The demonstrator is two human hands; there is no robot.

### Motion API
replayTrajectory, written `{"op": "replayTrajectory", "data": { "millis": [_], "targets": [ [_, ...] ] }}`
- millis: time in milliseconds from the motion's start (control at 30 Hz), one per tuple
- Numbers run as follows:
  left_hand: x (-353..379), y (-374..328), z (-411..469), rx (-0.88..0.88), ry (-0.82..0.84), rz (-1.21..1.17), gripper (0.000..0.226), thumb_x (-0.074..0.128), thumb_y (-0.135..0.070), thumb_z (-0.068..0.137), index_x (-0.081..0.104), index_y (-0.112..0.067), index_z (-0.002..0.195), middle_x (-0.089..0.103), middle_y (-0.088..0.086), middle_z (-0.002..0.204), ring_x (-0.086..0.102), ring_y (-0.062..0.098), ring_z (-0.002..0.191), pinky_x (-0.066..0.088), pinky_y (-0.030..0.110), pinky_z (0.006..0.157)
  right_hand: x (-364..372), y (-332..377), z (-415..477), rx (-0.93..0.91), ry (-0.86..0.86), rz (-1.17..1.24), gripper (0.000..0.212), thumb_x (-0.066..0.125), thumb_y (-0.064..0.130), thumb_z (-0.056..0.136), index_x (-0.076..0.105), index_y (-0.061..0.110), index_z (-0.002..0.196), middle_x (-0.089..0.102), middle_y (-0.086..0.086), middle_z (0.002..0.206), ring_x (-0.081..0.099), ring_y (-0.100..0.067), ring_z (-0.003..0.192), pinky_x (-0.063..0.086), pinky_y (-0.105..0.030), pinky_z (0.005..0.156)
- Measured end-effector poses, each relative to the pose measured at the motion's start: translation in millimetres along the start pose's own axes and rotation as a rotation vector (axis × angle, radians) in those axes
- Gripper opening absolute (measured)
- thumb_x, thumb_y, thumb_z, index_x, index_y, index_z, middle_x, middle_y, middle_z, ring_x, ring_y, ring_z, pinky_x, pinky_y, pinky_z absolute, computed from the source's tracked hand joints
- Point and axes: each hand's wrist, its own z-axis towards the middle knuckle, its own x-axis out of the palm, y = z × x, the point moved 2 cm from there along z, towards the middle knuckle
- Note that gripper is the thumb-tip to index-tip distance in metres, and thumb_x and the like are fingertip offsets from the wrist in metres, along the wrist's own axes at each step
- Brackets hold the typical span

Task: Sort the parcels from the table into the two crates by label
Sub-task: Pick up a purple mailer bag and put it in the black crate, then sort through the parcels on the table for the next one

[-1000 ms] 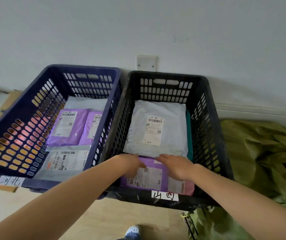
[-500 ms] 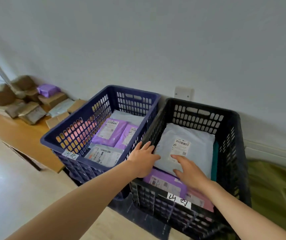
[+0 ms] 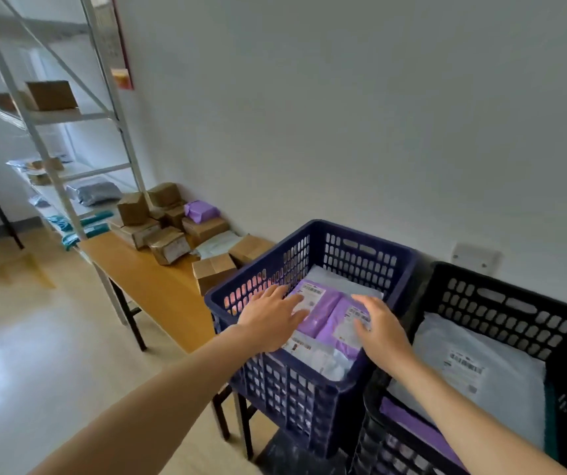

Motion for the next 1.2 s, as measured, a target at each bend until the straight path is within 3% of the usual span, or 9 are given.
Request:
{"op": "replayTrajectory", "data": {
  "millis": [167, 400, 600, 933, 1200],
  "targets": [
    [-17, 99, -3, -0.081, -0.077, -0.067, 0.048, 0.027, -0.047, 0.103, 0.037, -0.028, 0.145, 0.03, 0.001, 0.154, 0.025, 0.023, 0.143, 0.027, 0.041, 0.113, 64, 65, 48, 0.006, 0.002, 0.027, 0.044, 0.048, 0.008, 0.097, 0.042, 0.012, 0.141, 0.042, -0.005, 0.145, 0.045, -0.018, 0.128, 0.037, -0.023, 0.098],
    [-24, 249, 2, -0.136, -0.065, -0.147, 0.045, 0.029, -0.051, 0.101, 0.039, -0.034, 0.141, 0.04, -0.003, 0.145, 0.038, 0.021, 0.134, 0.038, 0.037, 0.105, 157, 160, 102, 0.024, 0.005, 0.054, 0.043, 0.048, 0.011, 0.097, 0.043, 0.014, 0.14, 0.041, -0.003, 0.146, 0.043, -0.019, 0.131, 0.035, -0.027, 0.103],
    [-34, 338, 13, -0.115, -0.071, -0.174, 0.047, 0.034, -0.048, 0.101, 0.035, -0.032, 0.145, 0.029, -0.002, 0.155, 0.031, 0.021, 0.14, 0.037, 0.037, 0.107, 213, 216, 145, 0.073, -0.045, 0.088, 0.042, 0.048, 0.009, 0.098, 0.044, 0.015, 0.139, 0.042, -0.002, 0.144, 0.045, -0.017, 0.128, 0.036, -0.02, 0.097],
    [-10, 460, 47, -0.175, -0.075, -0.286, 0.048, 0.037, -0.045, 0.101, 0.035, -0.029, 0.145, 0.034, -0.001, 0.151, 0.037, 0.021, 0.136, 0.043, 0.041, 0.103, 295, 260, 219, 0.138, -0.076, 0.136, 0.041, 0.051, 0.012, 0.098, 0.046, 0.017, 0.138, 0.048, -0.001, 0.141, 0.049, -0.017, 0.127, 0.044, -0.02, 0.091],
    [3, 564, 131, -0.198, -0.071, -0.286, 0.044, 0.039, -0.041, 0.101, 0.039, -0.028, 0.143, 0.038, -0.003, 0.147, 0.042, 0.019, 0.13, 0.045, 0.034, 0.097, 384, 264, 322, 0.183, -0.03, 0.201, 0.04, 0.049, 0.007, 0.097, 0.048, 0.012, 0.136, 0.05, -0.005, 0.139, 0.047, -0.018, 0.128, 0.043, -0.025, 0.098]
  ]
}}
